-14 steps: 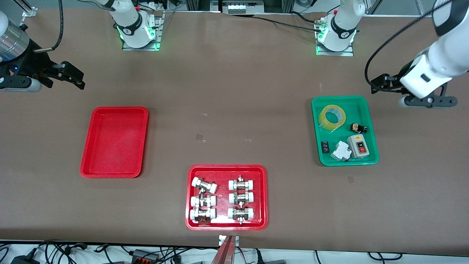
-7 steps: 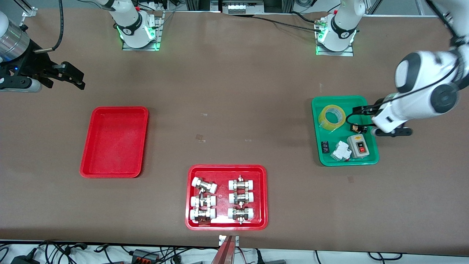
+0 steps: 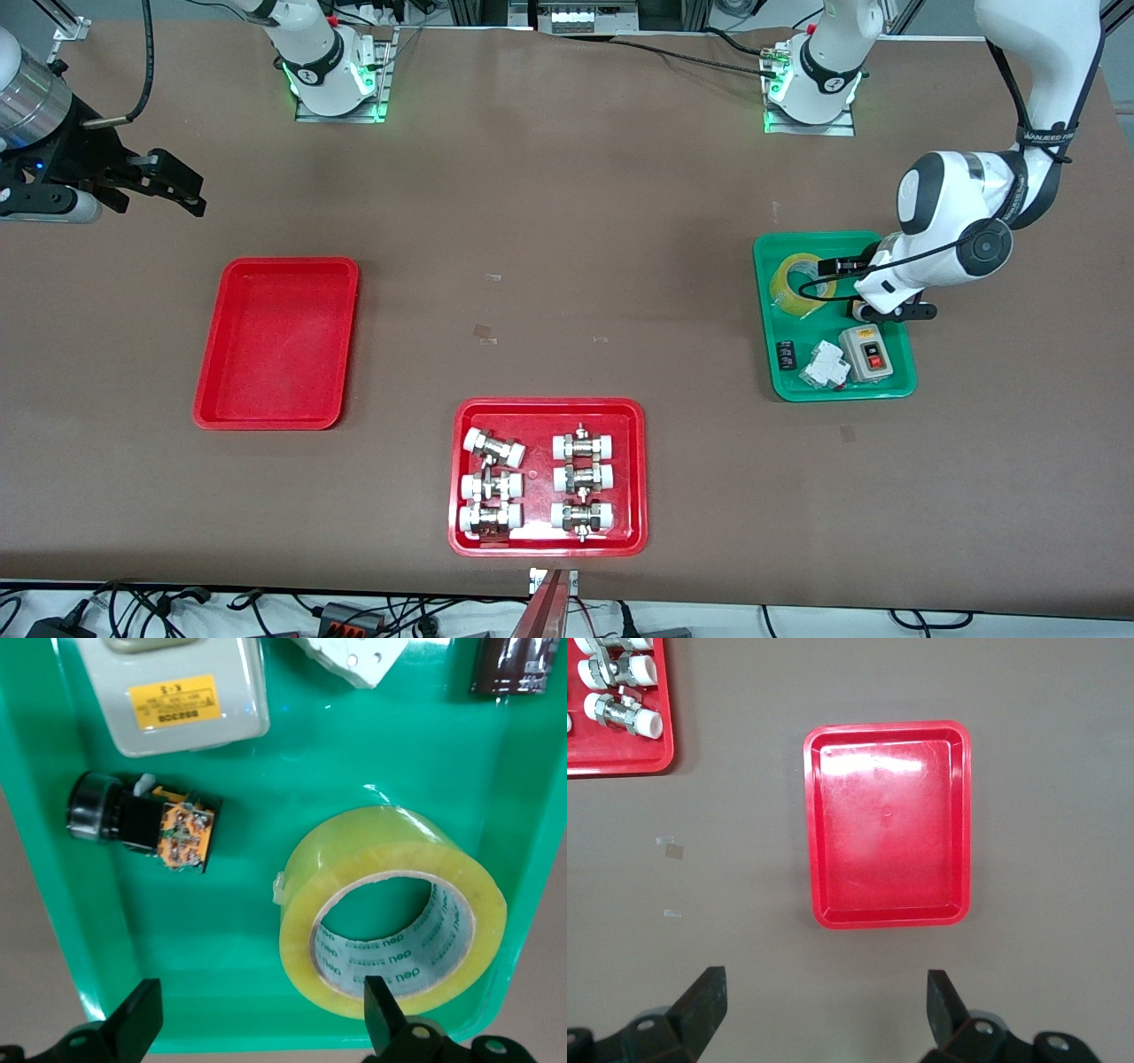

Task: Left arm passes tape to right arm into tray
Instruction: 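Close the left gripper on the tape roll rim and lift it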

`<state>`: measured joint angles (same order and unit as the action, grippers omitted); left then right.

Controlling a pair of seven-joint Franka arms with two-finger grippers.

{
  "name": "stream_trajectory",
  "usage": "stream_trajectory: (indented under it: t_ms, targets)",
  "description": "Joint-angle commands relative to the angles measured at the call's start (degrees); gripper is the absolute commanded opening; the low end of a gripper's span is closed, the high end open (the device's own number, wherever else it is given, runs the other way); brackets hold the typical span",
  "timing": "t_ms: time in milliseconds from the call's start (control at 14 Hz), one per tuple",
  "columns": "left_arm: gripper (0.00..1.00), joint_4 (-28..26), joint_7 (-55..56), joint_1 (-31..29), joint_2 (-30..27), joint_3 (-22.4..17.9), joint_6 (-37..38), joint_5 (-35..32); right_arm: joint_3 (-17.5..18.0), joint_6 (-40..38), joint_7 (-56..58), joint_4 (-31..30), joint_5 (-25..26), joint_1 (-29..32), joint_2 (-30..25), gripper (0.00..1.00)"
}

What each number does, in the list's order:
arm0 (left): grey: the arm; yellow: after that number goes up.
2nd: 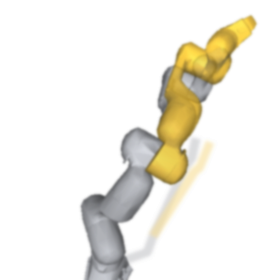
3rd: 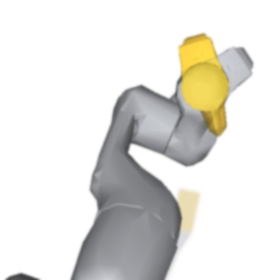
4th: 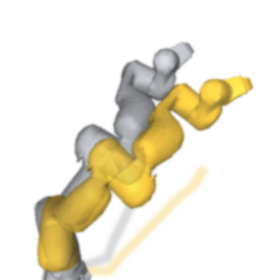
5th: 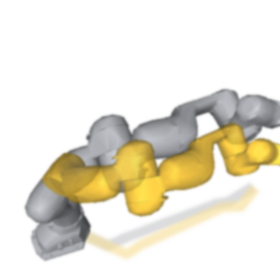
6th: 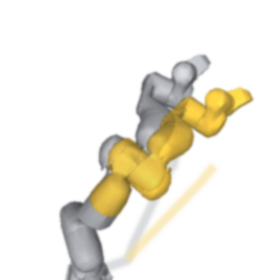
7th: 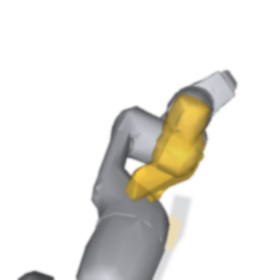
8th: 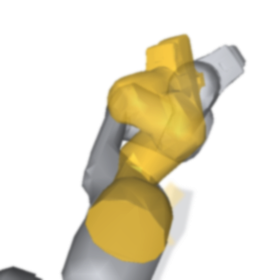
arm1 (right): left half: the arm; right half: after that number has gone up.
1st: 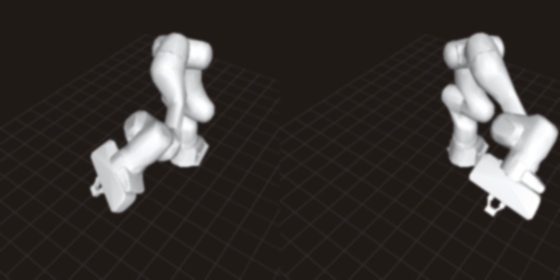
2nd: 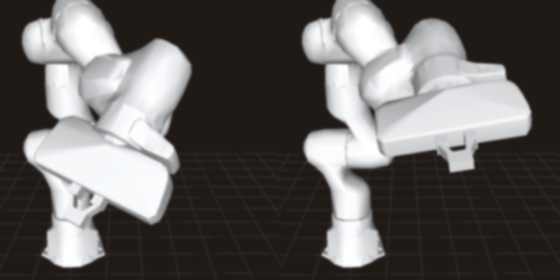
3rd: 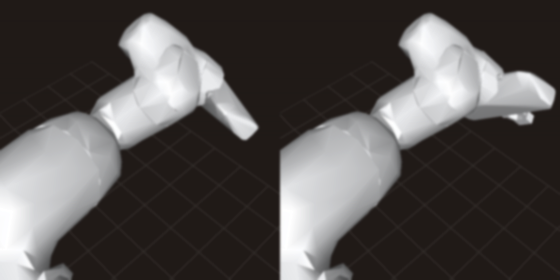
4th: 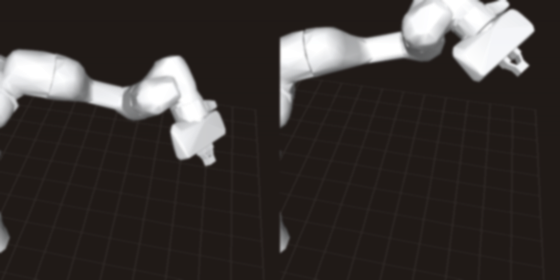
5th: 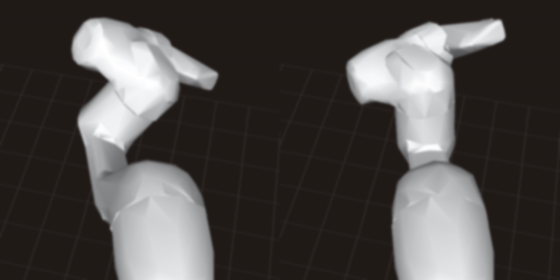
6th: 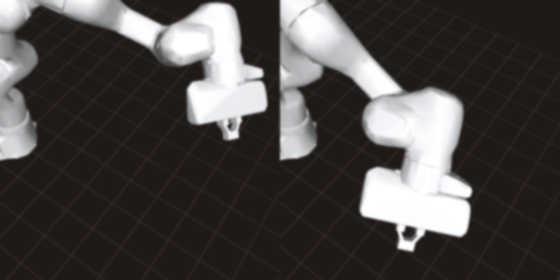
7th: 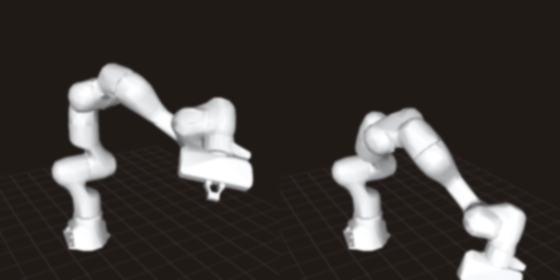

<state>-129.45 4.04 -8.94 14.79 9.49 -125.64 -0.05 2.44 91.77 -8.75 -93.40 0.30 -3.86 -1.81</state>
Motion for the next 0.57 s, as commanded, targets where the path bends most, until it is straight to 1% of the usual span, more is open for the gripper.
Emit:
stream_trajectory:
  t_ms: [0, 71, 143, 214, 357, 429, 500]
  targets:
    - [0.97, -0.01, -0.08, -0.64, 2.78, 0.53, -3.2, -0.83, 0.11, -1.24, -0.39, 1.55, 0.66, -0.18, 0.67, 1.0]
    - [0.89, -0.01, -0.08, -0.73, 2.96, 0.53, -3.64, -0.83, 0.11, -1.24, -0.39, 1.55, 0.66, -0.18, 0.67, 1.0]
    - [0.77, -0.01, -0.08, -0.73, 3.05, 0.53, -3.65, -0.83, 0.11, -1.24, -0.39, 1.55, 0.66, -0.18, 0.67, 1.0]
    - [0.68, -0.01, -0.08, -0.73, 2.97, 0.53, -3.65, -0.83, 0.11, -1.24, -0.39, 1.55, 0.66, -0.18, 0.67, 1.0]
    - [0.57, -0.01, -0.08, -0.73, 3.4, 0.53, -4.0, -0.83, 0.11, -1.24, -0.39, 1.55, 0.66, -0.18, 0.67, 1.0]
    - [0.46, -0.01, -0.08, -0.73, 3.49, 0.53, -4.09, -0.83, 0.11, -1.24, -0.39, 1.55, 0.66, -0.18, 0.67, 1.0]
    - [0.3, -0.01, -0.08, -0.81, 3.49, 0.53, -4.09, -0.83, 0.11, -1.24, -0.39, 1.55, 0.66, -0.18, 0.58, 1.0]
